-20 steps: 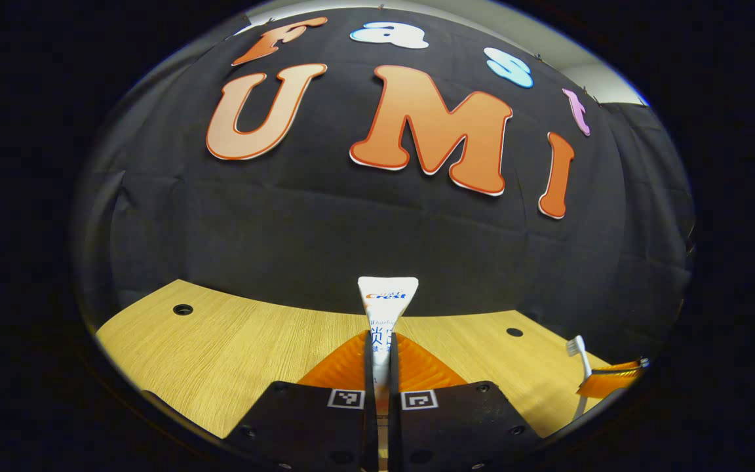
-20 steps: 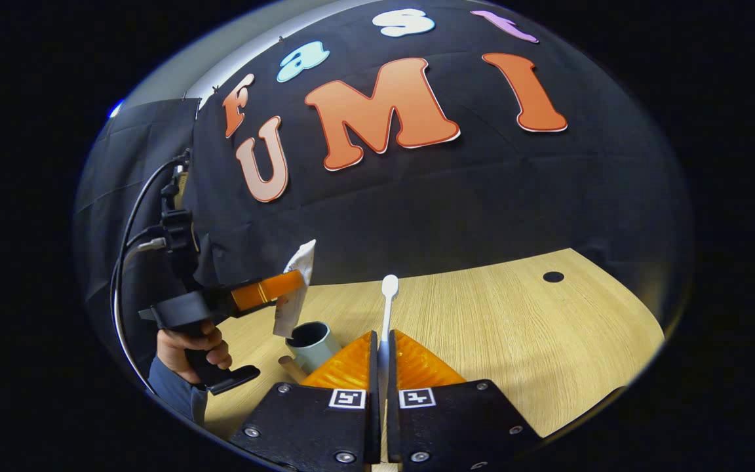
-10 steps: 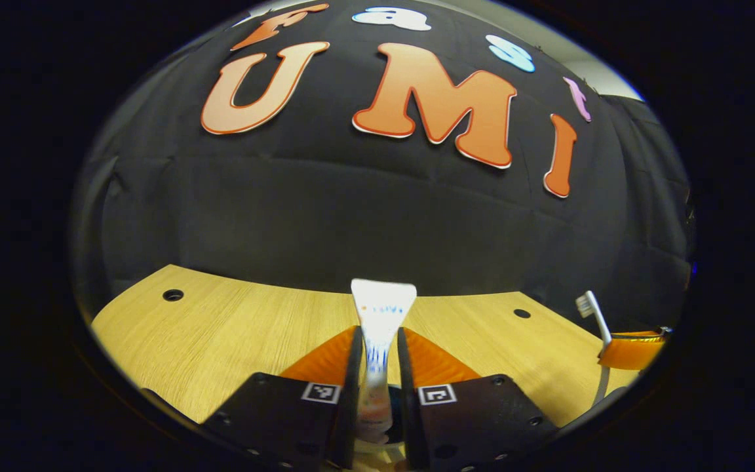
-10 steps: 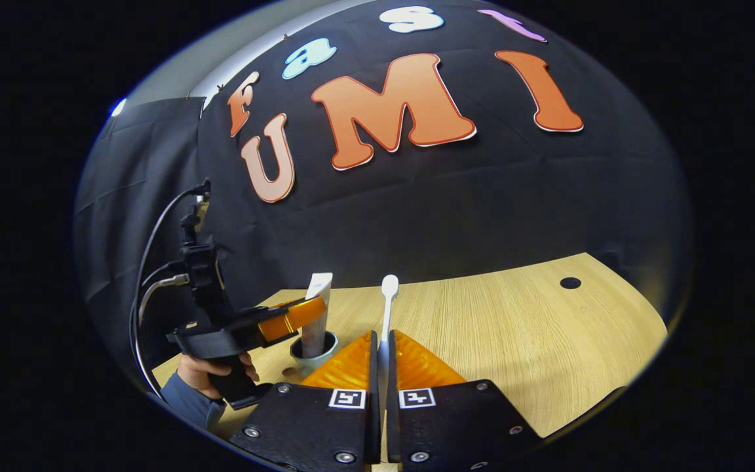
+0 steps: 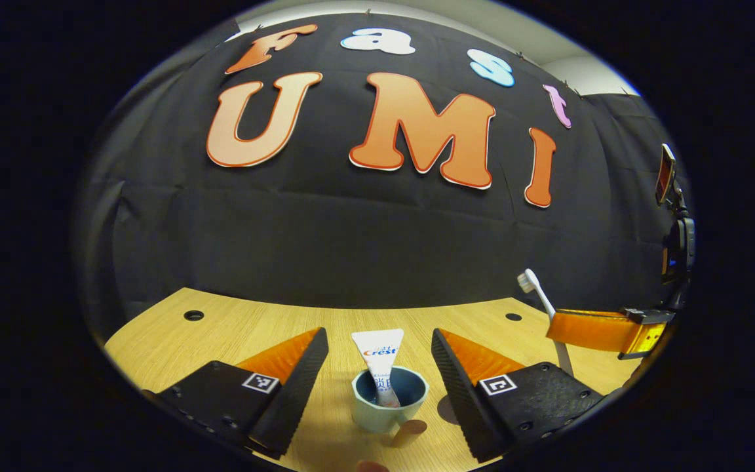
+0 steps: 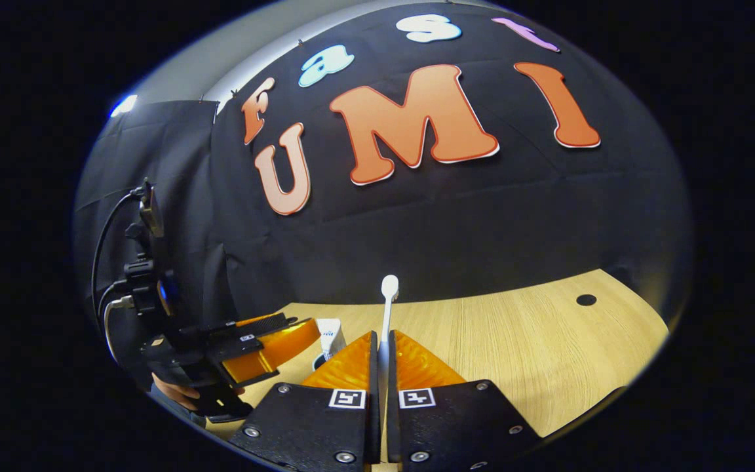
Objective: Put the toothbrush and toothpaste on the desktop into the cup, then pick up the cup and place it on the coaster on the desktop.
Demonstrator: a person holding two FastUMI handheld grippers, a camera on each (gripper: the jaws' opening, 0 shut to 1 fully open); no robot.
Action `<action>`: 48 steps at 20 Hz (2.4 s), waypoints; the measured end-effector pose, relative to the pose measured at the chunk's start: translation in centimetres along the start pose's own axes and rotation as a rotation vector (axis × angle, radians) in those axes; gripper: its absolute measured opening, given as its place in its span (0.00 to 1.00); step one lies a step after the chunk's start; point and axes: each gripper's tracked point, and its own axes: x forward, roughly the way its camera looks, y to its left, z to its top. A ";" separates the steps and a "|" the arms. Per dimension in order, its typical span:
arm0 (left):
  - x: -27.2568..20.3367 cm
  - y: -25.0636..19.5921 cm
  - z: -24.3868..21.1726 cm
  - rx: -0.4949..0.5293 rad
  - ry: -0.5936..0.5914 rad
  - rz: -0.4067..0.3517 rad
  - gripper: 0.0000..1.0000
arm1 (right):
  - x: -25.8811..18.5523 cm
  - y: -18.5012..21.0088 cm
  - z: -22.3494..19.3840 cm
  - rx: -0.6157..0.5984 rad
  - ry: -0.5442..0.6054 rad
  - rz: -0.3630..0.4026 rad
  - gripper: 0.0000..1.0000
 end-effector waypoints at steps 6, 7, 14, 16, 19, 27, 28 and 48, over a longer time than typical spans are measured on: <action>-4.3 2.3 -1.2 0.011 0.003 0.029 0.95 | 2.1 2.3 1.8 0.024 -0.115 0.034 0.04; -5.0 2.7 -1.4 0.021 0.001 0.034 0.95 | 2.7 2.7 2.0 0.033 -0.122 0.038 0.04; -8.6 5.0 -2.8 0.015 -0.006 0.065 0.95 | 6.8 4.5 1.0 0.113 -0.171 0.050 0.04; -9.1 5.6 -3.4 -0.007 0.001 0.076 0.95 | 7.8 4.7 0.5 0.121 -0.179 0.046 0.04; -9.5 6.7 -4.8 -0.016 0.029 0.097 0.95 | 9.4 4.8 0.1 0.120 -0.202 0.034 0.05; -10.1 8.2 -6.5 -0.047 0.056 0.130 0.95 | 12.8 4.2 -2.8 0.078 -0.147 0.015 0.10; -9.9 8.1 -7.0 -0.054 0.070 0.130 0.95 | 12.6 4.2 -3.5 0.067 -0.114 0.023 0.14; -4.9 -1.2 -1.2 -0.070 0.270 0.096 0.95 | -2.4 -0.7 5.5 -0.176 -0.236 0.040 0.96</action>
